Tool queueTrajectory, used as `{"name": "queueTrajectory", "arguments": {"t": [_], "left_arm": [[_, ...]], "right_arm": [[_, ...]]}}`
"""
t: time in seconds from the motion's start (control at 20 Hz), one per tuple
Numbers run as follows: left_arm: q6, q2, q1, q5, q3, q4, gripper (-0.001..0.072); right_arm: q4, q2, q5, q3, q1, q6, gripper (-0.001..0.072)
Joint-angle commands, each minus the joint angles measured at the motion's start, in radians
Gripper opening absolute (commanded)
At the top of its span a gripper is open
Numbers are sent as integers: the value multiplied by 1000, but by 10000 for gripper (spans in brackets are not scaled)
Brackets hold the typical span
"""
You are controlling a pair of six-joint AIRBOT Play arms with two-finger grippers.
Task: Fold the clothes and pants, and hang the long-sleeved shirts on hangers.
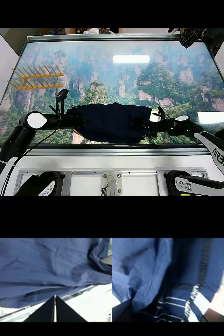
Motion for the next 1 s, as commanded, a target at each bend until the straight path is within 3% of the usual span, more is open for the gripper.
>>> {"name": "queueTrajectory", "arguments": {"t": [0.0,0.05,0.1,0.15,0.3,0.5,0.65,0.85,0.95], "left_arm": [[-3,1,-2,-1,0,0,22],[-3,1,-1,0,0,0,23],[-3,1,-2,0,0,0,23],[-3,1,-2,0,0,0,22],[-4,1,-1,0,0,0,22],[-4,1,-2,0,0,0,23],[-5,1,-2,0,0,0,23],[-49,1,-2,1,0,0,23],[-51,0,-2,3,-1,0,23]], "right_arm": [[96,-6,-66,0,47,-77,574],[114,-6,-66,4,46,-112,272],[117,-6,-66,17,44,-139,52],[115,-6,-65,40,43,-152,5],[21,13,-65,178,9,-149,3],[-283,28,-84,488,-116,20,3],[-472,28,-177,689,-237,153,3],[-567,30,-310,772,-399,247,3],[-642,30,-311,772,-466,298,2]]}}
